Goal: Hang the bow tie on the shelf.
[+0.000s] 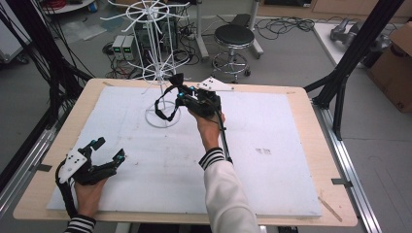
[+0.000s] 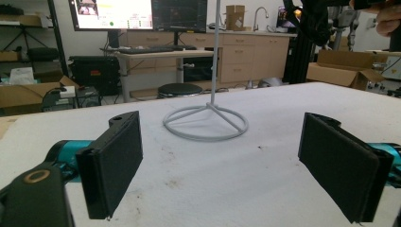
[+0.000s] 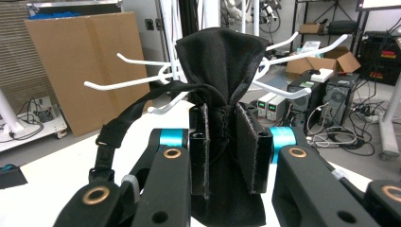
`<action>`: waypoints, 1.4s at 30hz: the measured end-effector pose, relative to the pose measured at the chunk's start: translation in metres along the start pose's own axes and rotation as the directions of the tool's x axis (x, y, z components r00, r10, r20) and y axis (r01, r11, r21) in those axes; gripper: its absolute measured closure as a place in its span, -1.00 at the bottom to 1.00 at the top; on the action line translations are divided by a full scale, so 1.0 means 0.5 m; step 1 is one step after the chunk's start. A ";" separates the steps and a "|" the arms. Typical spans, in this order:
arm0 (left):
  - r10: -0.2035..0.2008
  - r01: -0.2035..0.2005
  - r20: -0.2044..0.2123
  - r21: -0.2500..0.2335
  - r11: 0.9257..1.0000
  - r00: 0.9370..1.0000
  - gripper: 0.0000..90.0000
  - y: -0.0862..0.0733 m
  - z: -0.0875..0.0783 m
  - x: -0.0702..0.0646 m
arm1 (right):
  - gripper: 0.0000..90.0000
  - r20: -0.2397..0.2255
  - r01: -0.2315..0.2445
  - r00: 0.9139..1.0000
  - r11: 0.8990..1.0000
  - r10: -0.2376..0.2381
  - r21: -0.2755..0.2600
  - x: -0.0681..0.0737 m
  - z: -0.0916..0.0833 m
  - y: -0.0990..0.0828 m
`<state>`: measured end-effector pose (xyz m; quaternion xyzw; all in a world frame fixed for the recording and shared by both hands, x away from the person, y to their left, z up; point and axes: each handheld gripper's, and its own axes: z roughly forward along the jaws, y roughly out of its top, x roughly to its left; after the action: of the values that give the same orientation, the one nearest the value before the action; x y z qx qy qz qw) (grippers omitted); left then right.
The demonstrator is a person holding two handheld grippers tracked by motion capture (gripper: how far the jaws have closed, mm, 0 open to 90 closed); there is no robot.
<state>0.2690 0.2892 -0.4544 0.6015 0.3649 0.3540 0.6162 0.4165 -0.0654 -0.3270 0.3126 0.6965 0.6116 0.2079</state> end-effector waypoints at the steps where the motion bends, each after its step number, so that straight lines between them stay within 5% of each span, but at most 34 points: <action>1: -0.001 0.001 -0.001 0.001 1.000 1.000 -0.67 0.000 0.000 0.000 | 0.69 0.002 0.002 1.000 1.000 -0.002 -0.003 0.001 0.003 0.000; 16: 0.001 -0.001 0.001 -0.001 1.000 1.000 -0.67 0.000 0.000 0.000 | 0.65 0.023 0.005 1.000 0.999 -0.006 0.044 -0.006 0.035 -0.014; 25: 0.003 -0.003 0.000 -0.005 1.000 1.000 -0.67 0.000 -0.001 -0.001 | 0.37 0.047 0.055 0.997 0.994 -0.059 0.092 -0.002 0.028 -0.010; 29: 0.002 -0.002 0.000 -0.005 1.000 1.000 -0.67 0.000 0.000 -0.001 | 0.17 0.052 0.077 0.995 0.990 -0.084 0.114 0.005 0.022 -0.013; 36: -0.002 0.002 -0.001 -0.001 1.000 1.000 -0.67 0.000 0.000 0.000 | -0.63 0.048 0.070 0.996 0.986 -0.078 0.151 0.013 -0.002 -0.028; 42: 0.004 -0.004 0.000 0.000 1.000 1.000 -0.67 0.000 -0.001 -0.001 | -0.77 0.015 0.061 0.998 0.992 -0.063 0.110 0.016 -0.068 -0.037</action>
<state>0.2686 0.2890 -0.4545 0.6023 0.3637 0.3554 0.6153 0.3844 -0.0853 -0.3386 0.3073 0.7364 0.5628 0.2158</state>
